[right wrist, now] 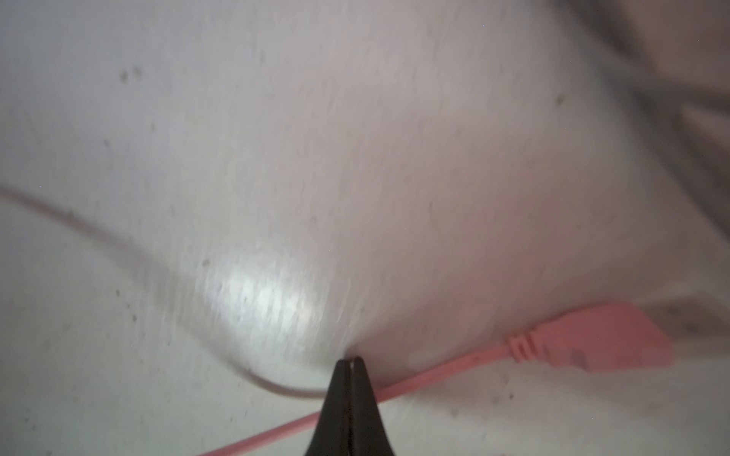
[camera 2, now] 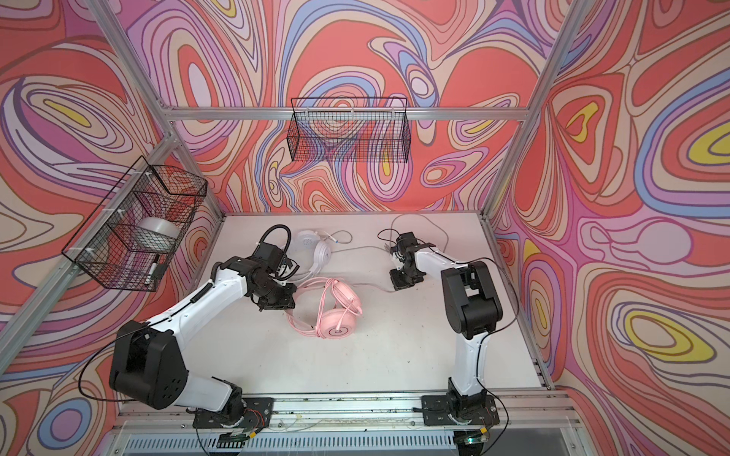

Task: Wrap the headphones

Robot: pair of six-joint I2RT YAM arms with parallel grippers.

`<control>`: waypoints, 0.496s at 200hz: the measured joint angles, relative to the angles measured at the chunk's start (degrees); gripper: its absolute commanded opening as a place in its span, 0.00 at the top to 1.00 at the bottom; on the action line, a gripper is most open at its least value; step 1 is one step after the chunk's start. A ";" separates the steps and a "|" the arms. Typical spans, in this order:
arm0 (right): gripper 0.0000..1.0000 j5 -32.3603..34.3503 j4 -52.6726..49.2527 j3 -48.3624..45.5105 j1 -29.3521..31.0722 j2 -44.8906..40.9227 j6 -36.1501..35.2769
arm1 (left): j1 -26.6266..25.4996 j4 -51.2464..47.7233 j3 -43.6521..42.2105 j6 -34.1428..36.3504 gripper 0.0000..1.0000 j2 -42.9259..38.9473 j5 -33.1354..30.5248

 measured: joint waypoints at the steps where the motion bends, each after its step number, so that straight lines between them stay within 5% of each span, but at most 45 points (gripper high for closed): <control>1: 0.99 -0.09 -0.13 -0.11 0.00 -0.09 0.00 | 0.02 0.02 0.00 -0.09 1.00 0.00 0.04; 61: 0.97 -10.43 -4.42 -7.15 3.61 -6.86 1.03 | 0.55 1.53 0.00 -3.34 1.00 0.85 -0.15; 99: 0.79 -15.23 -4.07 -12.00 5.27 -13.79 2.89 | 2.10 1.79 0.00 -5.11 1.00 2.54 -1.75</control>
